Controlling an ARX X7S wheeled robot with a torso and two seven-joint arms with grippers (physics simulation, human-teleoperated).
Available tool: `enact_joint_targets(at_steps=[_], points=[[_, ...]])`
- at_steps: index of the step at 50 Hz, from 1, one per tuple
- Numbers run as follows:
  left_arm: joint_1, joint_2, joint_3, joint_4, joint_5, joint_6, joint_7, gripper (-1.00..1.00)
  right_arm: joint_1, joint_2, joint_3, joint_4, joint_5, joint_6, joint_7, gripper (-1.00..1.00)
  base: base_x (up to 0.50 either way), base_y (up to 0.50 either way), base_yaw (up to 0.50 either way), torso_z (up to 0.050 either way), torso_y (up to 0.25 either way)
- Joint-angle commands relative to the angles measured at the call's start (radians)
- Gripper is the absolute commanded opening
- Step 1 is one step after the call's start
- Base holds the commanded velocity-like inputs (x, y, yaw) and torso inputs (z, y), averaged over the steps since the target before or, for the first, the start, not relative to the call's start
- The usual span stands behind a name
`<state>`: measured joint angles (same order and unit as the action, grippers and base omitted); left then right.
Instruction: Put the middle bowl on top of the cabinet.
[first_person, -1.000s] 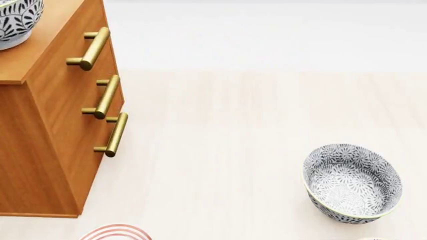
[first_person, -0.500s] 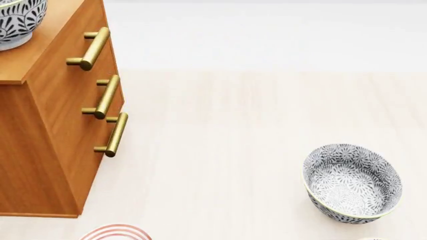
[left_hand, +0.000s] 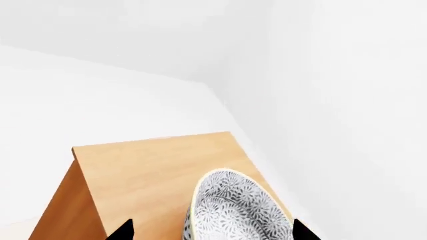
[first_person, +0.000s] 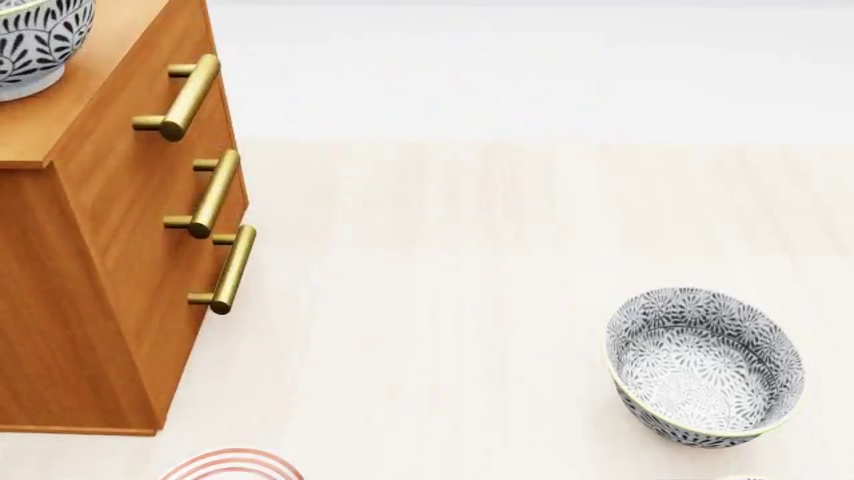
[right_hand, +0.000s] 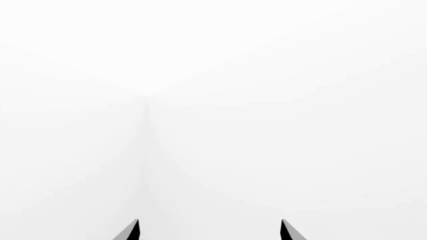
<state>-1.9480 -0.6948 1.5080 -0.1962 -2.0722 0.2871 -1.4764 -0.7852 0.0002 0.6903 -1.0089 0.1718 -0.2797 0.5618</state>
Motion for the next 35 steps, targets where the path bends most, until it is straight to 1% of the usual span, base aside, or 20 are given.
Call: enact_joint_targets(at_steps=[1, 6, 8, 13, 16, 18, 26, 27, 29, 35], points=[[-0.019, -0.133, 0.048, 0.32, 0.224, 0.068, -0.075, 1.0, 0.0, 0.0, 0.003, 0.002, 0.003, -0.002, -0.005, 1.0, 0.0, 0.0, 0.0, 0.0, 0.0], [0.003, -0.16, 0.068, 0.409, 0.296, 0.087, -0.052, 1.0, 0.0, 0.0, 0.018, 0.007, 0.018, -0.008, -0.009, 1.0, 0.0, 0.0, 0.0, 0.0, 0.0], [0.015, -0.18, 0.081, 0.449, 0.35, 0.106, -0.078, 1.0, 0.0, 0.0, 0.018, 0.011, 0.019, -0.01, -0.011, 1.0, 0.0, 0.0, 0.0, 0.0, 0.0], [0.02, -0.218, 0.099, 0.542, 0.429, 0.127, -0.09, 1.0, 0.0, 0.0, 0.019, 0.017, 0.02, -0.016, -0.014, 1.0, 0.0, 0.0, 0.0, 0.0, 0.0], [0.044, -0.25, 0.113, 0.601, 0.517, 0.147, -0.093, 1.0, 0.0, 0.0, 0.021, 0.02, 0.021, -0.019, -0.017, 1.0, 0.0, 0.0, 0.0, 0.0, 0.0], [0.081, -0.272, 0.093, 0.635, 0.554, 0.148, -0.094, 1.0, 0.0, 0.0, 0.022, 0.025, 0.024, -0.022, -0.019, 1.0, 0.0, 0.0, 0.0, 0.0, 0.0], [0.207, -0.289, 0.033, 0.699, 0.672, 0.132, -0.093, 1.0, 0.0, 0.0, -0.002, 0.027, 0.002, -0.023, -0.017, 1.0, 0.0, 0.0, 0.0, 0.0, 0.0], [0.23, -0.294, 0.016, 0.709, 0.718, 0.116, -0.093, 1.0, 0.0, 0.0, -0.008, 0.026, -0.004, -0.021, -0.017, 1.0, 0.0, 0.0, 0.0, 0.0, 0.0], [0.284, -0.296, -0.048, 0.729, 0.754, 0.065, -0.093, 1.0, 0.0, 0.0, -0.009, 0.024, -0.005, -0.02, -0.019, 1.0, 0.0, 0.0, 0.0, 0.0, 0.0], [0.388, -0.314, -0.076, 0.811, 0.88, 0.035, -0.088, 1.0, 0.0, 0.0, -0.014, 0.024, -0.009, -0.018, -0.021, 1.0, 0.0, 0.0, 0.0, 0.0, 0.0]])
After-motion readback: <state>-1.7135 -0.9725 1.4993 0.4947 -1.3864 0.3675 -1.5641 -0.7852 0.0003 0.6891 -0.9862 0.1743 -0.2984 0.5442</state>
